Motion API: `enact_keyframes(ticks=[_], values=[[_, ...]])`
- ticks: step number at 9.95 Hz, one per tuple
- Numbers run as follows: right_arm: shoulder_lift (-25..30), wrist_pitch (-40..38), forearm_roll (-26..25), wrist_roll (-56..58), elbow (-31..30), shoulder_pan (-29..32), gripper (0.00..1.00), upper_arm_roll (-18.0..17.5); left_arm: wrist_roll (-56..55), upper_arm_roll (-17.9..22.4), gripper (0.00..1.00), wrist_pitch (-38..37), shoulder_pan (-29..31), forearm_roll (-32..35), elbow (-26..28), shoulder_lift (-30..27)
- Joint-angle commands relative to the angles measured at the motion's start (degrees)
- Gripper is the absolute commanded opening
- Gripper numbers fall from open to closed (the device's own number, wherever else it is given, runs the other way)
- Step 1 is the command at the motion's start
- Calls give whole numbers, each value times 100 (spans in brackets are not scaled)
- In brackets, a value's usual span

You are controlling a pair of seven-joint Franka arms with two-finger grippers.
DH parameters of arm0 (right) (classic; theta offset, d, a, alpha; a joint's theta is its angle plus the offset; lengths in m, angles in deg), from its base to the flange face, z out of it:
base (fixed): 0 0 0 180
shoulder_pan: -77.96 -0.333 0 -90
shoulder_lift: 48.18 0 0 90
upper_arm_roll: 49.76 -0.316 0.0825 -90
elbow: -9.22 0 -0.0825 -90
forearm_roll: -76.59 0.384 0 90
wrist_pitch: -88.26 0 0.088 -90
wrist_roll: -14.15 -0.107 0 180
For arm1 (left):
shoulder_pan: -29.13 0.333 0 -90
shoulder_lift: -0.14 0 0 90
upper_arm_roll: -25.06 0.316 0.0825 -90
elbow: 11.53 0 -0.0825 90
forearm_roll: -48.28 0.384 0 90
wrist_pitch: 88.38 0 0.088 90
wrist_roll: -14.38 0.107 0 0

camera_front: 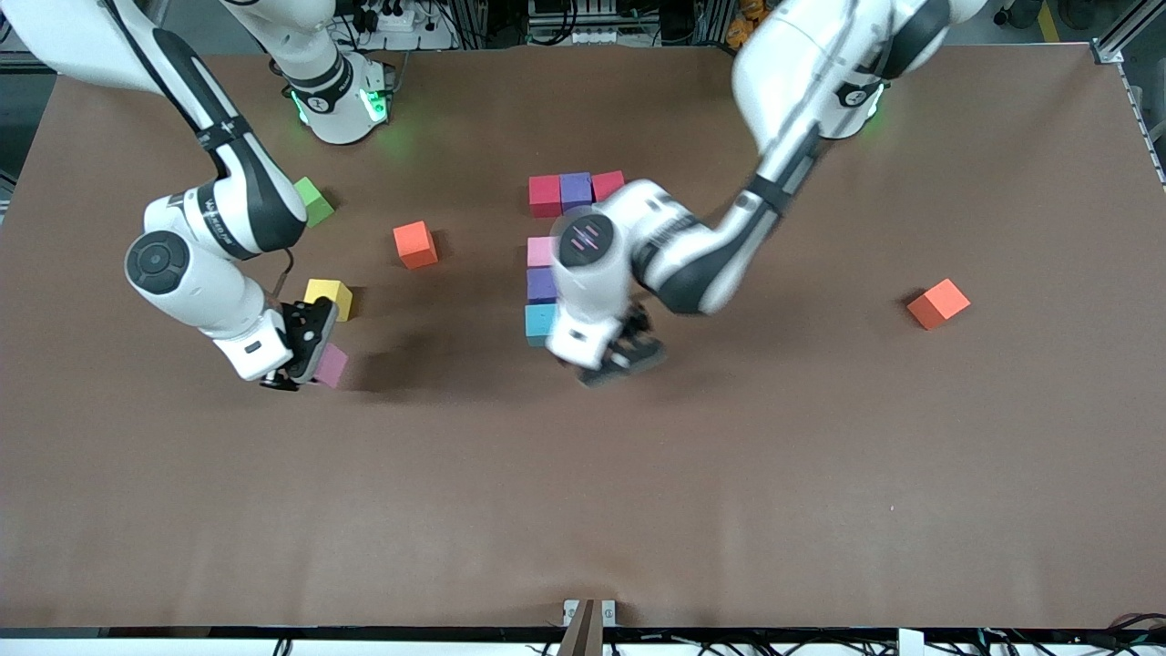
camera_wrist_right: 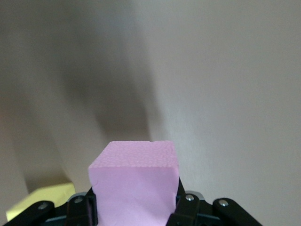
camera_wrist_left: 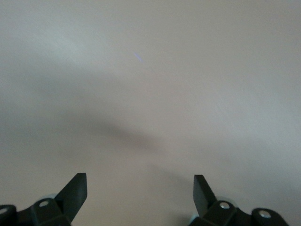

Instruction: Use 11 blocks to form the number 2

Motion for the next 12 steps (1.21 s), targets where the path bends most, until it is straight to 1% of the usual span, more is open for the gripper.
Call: enact_keyframes(ticks=[1, 2, 3, 4, 5, 6, 7, 8, 9, 10, 11, 12], values=[[38, -71, 156, 56, 268, -250, 51, -273, -35, -82, 100, -29, 863, -130, 323, -199], [38, -71, 174, -92, 478, -722, 51, -213, -34, -82, 100, -64, 1205, -130, 559, -391], [64, -211, 182, -572, 602, -1153, 51, -108, -26, -90, 100, -47, 1496, -130, 935, -662], [82, -595, 148, -1273, 760, -1549, 51, -72, -26, -90, 100, 49, 1751, -122, 1313, -900], [126, -834, 104, -1741, 997, -2049, 51, -46, -26, -90, 100, 311, 1997, -121, 1839, -1224], [74, -836, 86, -2076, 1164, -2541, 51, 111, -26, -99, 100, 775, 2217, -121, 2601, -1663], [21, -766, 156, -2506, 1192, -3181, 51, 504, -8, -99, 100, 1319, 2463, -121, 3435, -2172], [-66, -696, 182, -2597, 1384, -3701, 51, 943, 35, -99, 100, 1524, 2701, -121, 3983, -2542], [-267, -678, 174, -2624, 1569, -4133, 51, 1139, 45, -99, 100, 1518, 2955, -121, 4215, -2685], [-609, -643, 148, -2651, 1831, -4494, 50, 1176, 62, -90, 100, 1518, 3210, -121, 4365, -2721], [-951, -512, 147, -2660, 2191, -4976, 50, 1455, 167, -99, 100, 1509, 3569, -113, 4488, -2713], [-1164, -406, 165, -2677, 2455, -5503, 50, 1840, 420, -99, 100, 1492, 3895, -121, 4638, -2722]])
